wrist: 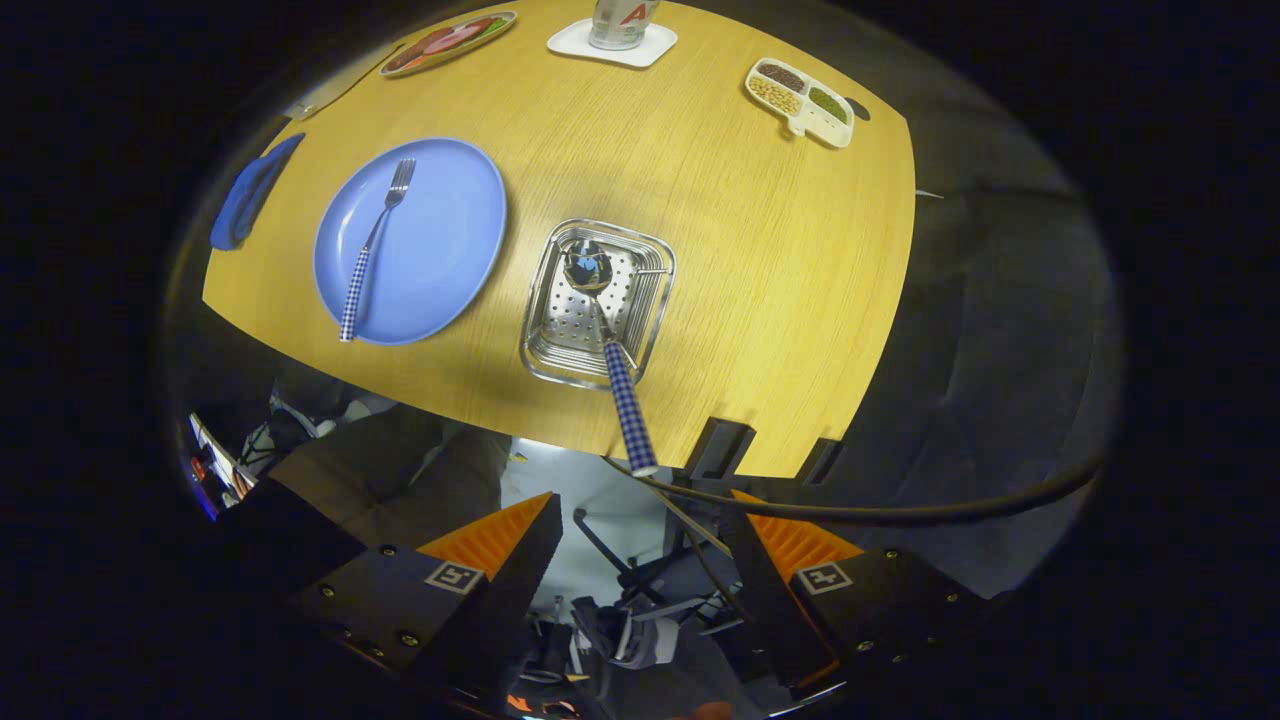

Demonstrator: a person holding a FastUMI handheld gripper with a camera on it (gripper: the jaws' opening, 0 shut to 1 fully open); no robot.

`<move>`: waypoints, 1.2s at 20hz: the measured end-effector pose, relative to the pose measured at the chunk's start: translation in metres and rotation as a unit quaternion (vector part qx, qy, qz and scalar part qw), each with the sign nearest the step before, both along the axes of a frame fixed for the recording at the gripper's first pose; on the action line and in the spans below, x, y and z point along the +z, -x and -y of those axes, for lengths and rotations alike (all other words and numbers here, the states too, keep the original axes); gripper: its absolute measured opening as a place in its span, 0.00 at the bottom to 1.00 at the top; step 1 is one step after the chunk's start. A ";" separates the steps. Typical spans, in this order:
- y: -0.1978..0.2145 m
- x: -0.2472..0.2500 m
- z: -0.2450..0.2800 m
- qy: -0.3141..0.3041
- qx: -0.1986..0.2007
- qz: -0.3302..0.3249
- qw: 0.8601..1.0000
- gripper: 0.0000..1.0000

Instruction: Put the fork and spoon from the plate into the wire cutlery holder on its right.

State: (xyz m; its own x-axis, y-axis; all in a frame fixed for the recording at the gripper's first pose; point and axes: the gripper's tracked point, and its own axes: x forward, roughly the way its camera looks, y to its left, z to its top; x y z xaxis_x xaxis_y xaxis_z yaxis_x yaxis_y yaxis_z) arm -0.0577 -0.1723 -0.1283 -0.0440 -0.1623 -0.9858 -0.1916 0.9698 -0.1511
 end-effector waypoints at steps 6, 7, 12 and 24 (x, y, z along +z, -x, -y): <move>0.040 -0.007 -0.063 -0.038 -0.022 0.025 0.999 0.97; 0.040 -0.007 -0.072 -0.044 -0.020 0.029 0.998 0.98; 0.011 -0.005 -0.124 -0.057 -0.017 0.093 0.994 0.98; -0.076 -0.060 -0.222 -0.114 -0.046 0.063 0.990 0.98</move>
State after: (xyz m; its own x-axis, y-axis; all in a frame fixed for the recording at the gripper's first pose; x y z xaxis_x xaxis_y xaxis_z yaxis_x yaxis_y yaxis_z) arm 0.0182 0.0492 -0.1885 0.0777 0.0651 -0.9948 -0.0934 0.9940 0.0577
